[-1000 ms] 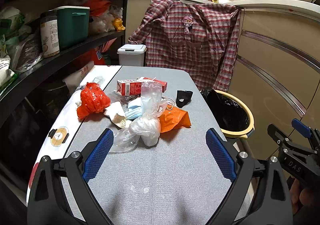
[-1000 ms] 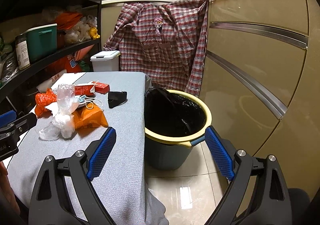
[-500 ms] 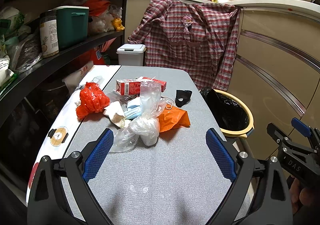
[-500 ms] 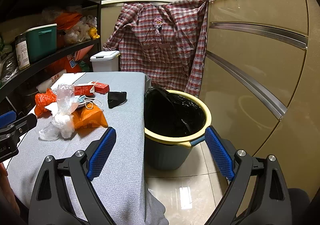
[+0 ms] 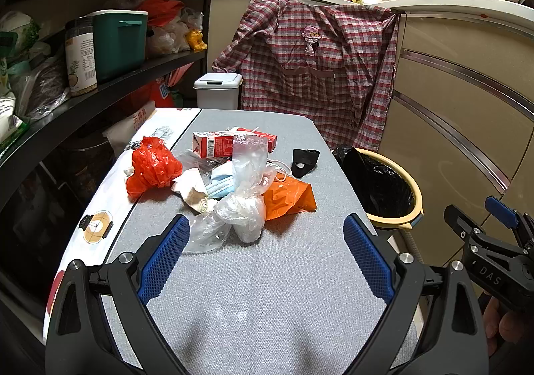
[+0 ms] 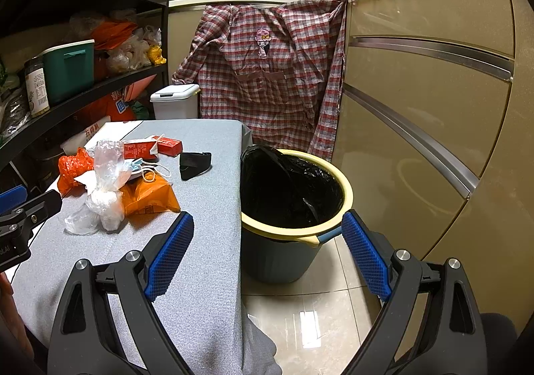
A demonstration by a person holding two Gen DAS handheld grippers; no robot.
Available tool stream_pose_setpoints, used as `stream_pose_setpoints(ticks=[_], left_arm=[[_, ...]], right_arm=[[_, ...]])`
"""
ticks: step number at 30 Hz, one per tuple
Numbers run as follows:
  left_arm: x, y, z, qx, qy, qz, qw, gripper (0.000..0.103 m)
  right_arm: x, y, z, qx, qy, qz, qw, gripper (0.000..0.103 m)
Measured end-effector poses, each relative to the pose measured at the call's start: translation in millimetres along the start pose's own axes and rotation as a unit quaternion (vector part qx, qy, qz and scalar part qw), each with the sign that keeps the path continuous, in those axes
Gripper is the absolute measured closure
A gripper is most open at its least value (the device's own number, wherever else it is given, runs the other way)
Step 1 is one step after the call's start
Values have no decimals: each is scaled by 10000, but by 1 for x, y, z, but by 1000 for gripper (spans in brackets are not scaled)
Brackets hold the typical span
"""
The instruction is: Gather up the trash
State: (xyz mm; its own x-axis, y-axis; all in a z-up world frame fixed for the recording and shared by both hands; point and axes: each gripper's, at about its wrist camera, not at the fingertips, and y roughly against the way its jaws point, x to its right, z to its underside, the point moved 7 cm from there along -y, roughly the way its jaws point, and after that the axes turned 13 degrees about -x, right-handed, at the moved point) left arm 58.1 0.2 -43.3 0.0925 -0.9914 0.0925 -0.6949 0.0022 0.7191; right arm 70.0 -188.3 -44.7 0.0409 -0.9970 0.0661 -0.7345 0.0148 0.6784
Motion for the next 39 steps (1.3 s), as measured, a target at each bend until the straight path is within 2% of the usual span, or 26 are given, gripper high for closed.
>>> stream_pose_setpoints(ticks=[13,15,19,23,26,28,34,36,39], left_arm=[[5,0,1,16,-16,24,10000,13],[9,1,1,38,-58,33,10000,14],[9,7,-6,65,-32,110,9999,21],[3,14,-25,62,-52,148,9999,30],[-2,24,-49,181,-255,127,9994,34],[-10,25,-68,249,-324,107,9991,35],[-38,12,-128,482,-683,-125,9964,51],[-49,1,-141,527,-871,-218,9946,58],[-63,-13,-151,537,-995,-229,9933,61]], right_arm=[[-1,-1,0,-45,-9,-65,10000,15],[-3,0,-1,-29,1,-124,9999,19],[-9,4,-10,63,10,-180,9998,38],[-14,10,-31,225,-53,-358,9991,58],[-19,12,-51,301,-69,-595,9977,67],[-24,16,-69,423,9,-712,9966,69],[-42,17,-137,760,133,-1222,9895,70],[-49,8,-155,775,225,-1362,9874,70],[-65,-20,-173,641,411,-1616,9839,70]])
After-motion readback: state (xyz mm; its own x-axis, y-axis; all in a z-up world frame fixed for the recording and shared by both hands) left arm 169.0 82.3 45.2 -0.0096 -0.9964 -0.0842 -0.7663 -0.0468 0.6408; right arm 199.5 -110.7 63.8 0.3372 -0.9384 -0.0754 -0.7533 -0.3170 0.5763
